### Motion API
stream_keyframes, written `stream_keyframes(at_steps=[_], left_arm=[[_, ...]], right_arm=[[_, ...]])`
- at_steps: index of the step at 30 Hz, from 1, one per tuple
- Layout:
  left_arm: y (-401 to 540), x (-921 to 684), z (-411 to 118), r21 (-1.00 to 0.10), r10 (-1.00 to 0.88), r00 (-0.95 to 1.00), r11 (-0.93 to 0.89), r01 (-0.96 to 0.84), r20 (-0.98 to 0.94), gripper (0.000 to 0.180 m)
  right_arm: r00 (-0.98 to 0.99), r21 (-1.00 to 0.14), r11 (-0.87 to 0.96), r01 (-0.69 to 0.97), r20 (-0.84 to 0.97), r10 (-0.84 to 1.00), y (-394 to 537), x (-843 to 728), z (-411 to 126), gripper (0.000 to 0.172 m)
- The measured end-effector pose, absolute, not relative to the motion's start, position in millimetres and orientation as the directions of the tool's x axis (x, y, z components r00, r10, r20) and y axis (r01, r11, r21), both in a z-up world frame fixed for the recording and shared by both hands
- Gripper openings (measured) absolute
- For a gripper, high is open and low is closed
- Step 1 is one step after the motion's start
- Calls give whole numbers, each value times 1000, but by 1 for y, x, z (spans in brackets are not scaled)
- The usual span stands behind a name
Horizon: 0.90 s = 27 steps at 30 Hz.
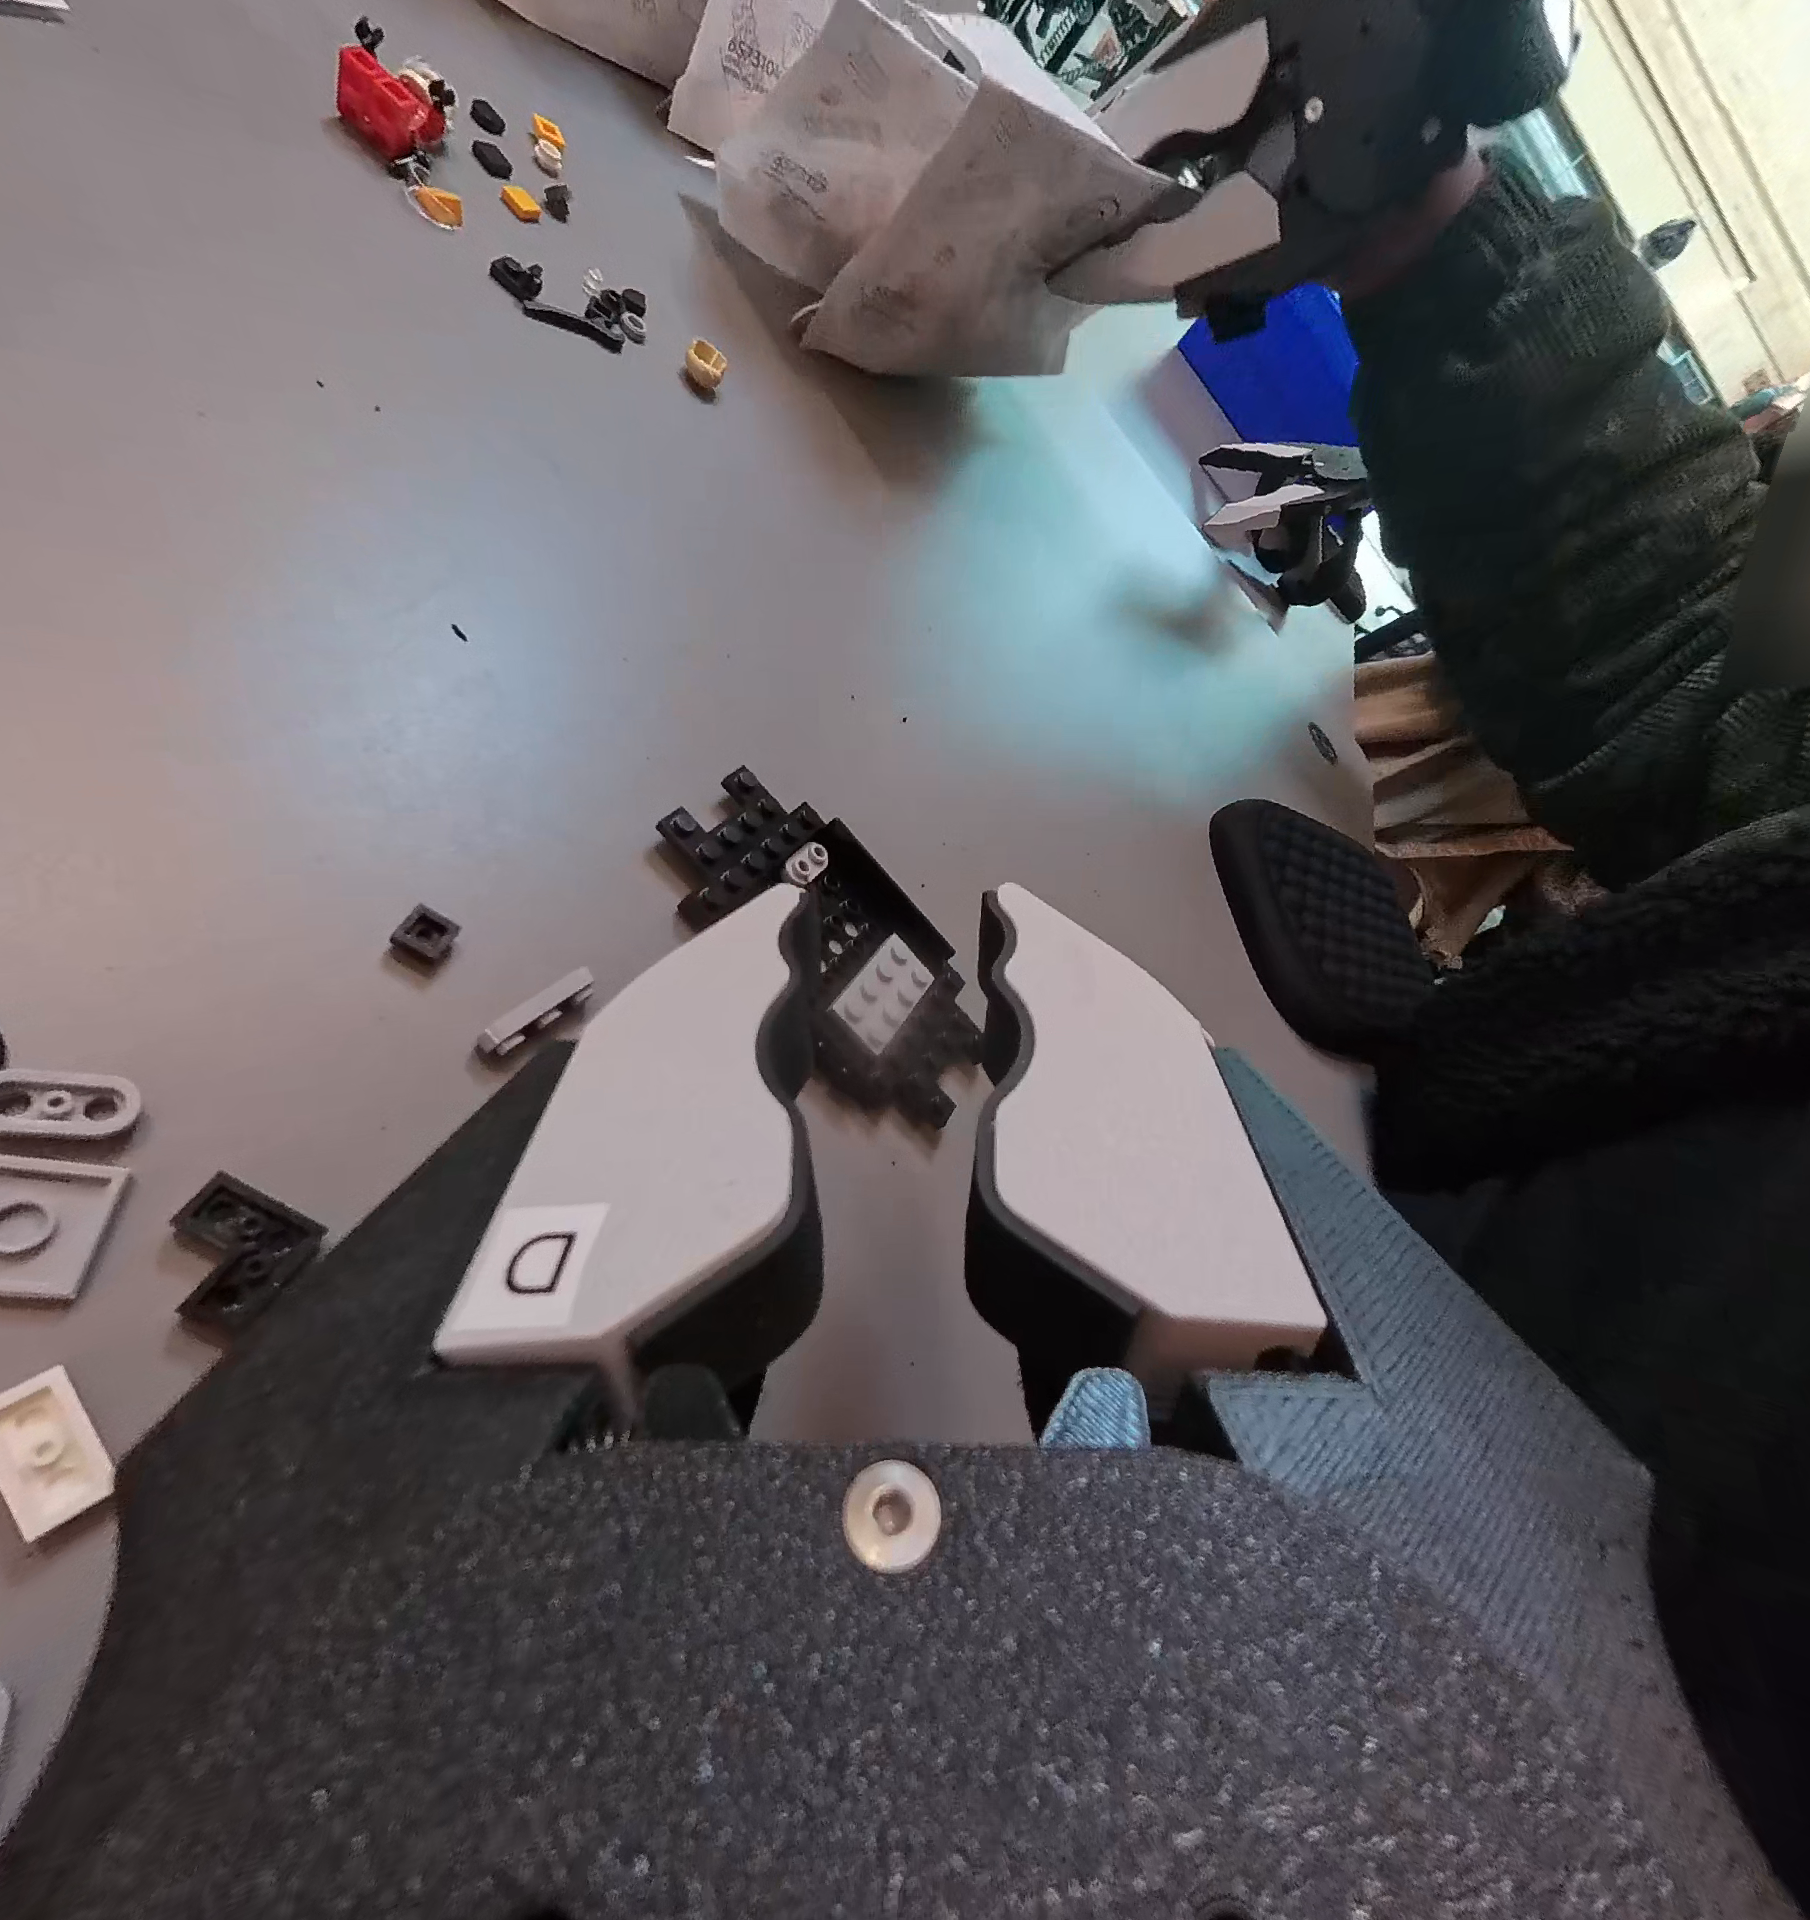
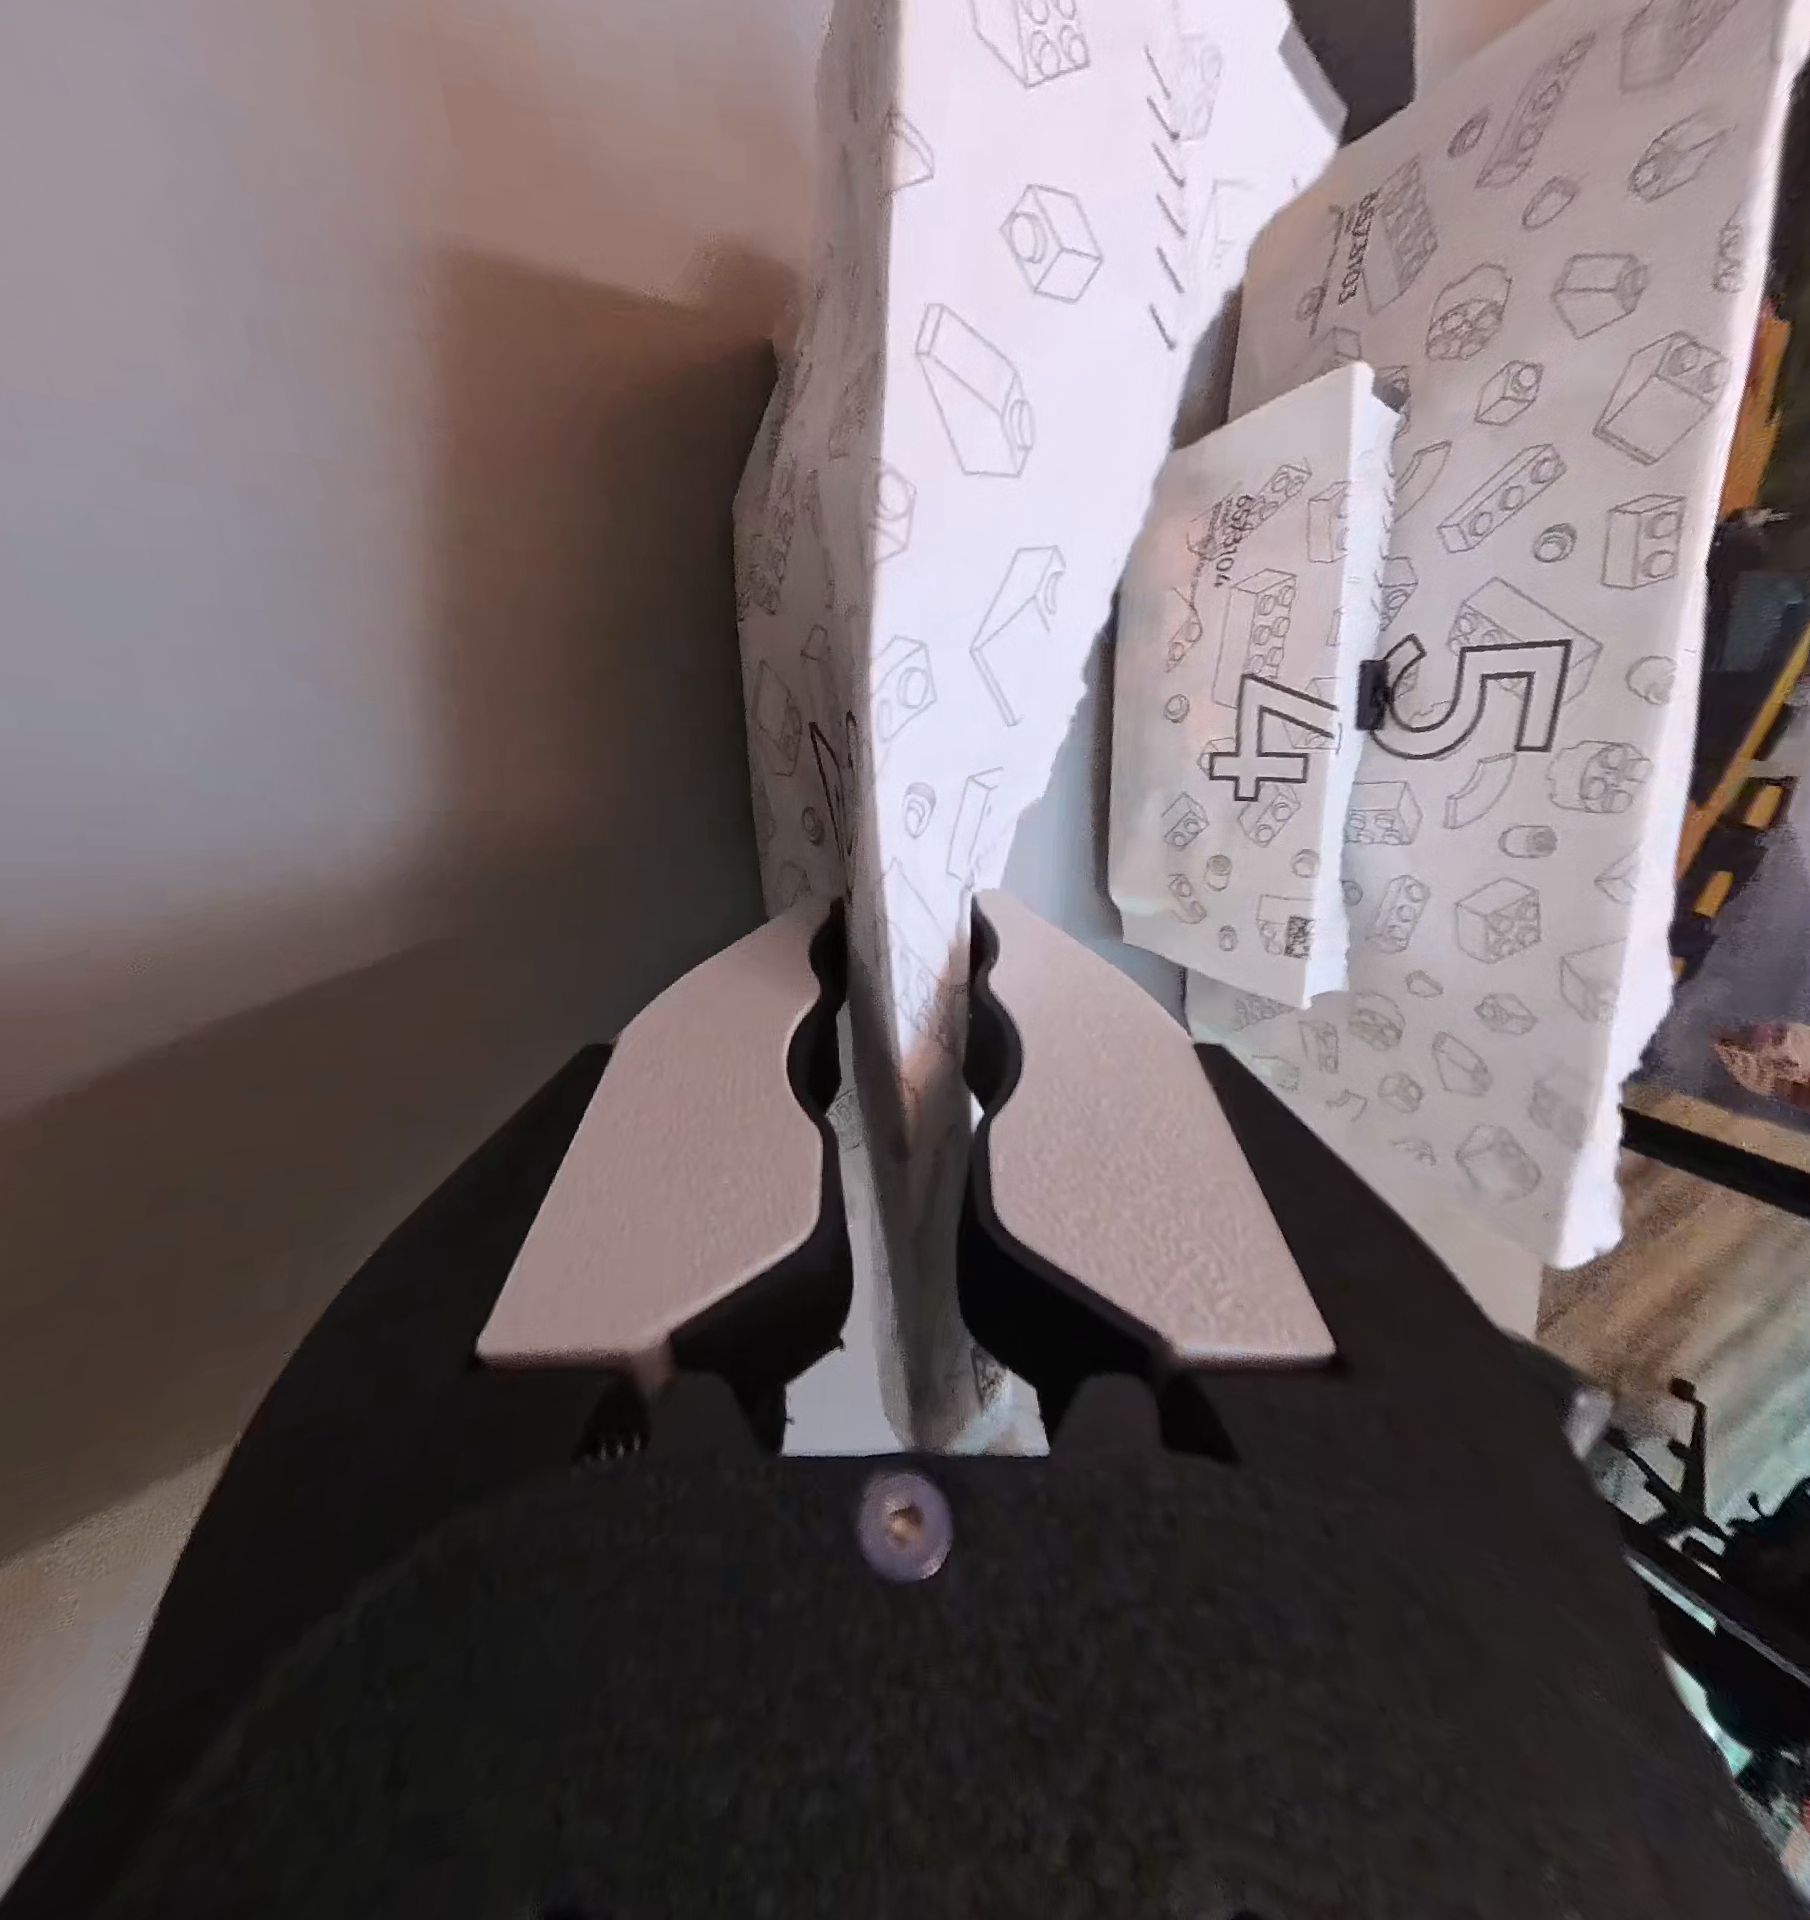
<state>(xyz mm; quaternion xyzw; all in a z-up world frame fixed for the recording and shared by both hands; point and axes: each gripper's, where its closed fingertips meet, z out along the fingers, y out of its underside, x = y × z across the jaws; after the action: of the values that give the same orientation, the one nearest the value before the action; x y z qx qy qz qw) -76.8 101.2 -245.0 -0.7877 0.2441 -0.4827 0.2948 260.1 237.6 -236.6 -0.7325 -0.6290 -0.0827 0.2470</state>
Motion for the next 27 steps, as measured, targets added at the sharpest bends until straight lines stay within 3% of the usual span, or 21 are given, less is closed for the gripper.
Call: stream_keyframes(at_steps=[4,6,10,13,17,20,27], left_arm=[[101,-80,-244,-702,-666,415,-707,-86,620,28],[103,-81,-243,-695,-657,408,-716,-72,634,29],[102,-80,-243,-689,-656,400,-720,-77,641,29],[101,-79,-244,-687,-657,396,-722,-84,642,28],[99,-77,-244,-688,-661,390,-720,-92,640,28],[97,-75,-243,-689,-668,381,-718,-100,640,28],[88,-73,-233,-699,-684,341,-708,-100,644,28]], right_arm=[[181,-235,-102,967,344,921,255,268,-235,23],[220,-253,-147,956,293,930,261,271,-233,36],[322,-383,-226,896,208,924,268,265,-212,51],[494,-540,-352,764,140,858,288,256,-182,47],[783,-632,-618,467,-29,621,324,251,-174,42],[891,-617,-723,311,-74,447,346,252,-186,42],[961,-528,-817,233,-3,276,370,247,-220,47]])
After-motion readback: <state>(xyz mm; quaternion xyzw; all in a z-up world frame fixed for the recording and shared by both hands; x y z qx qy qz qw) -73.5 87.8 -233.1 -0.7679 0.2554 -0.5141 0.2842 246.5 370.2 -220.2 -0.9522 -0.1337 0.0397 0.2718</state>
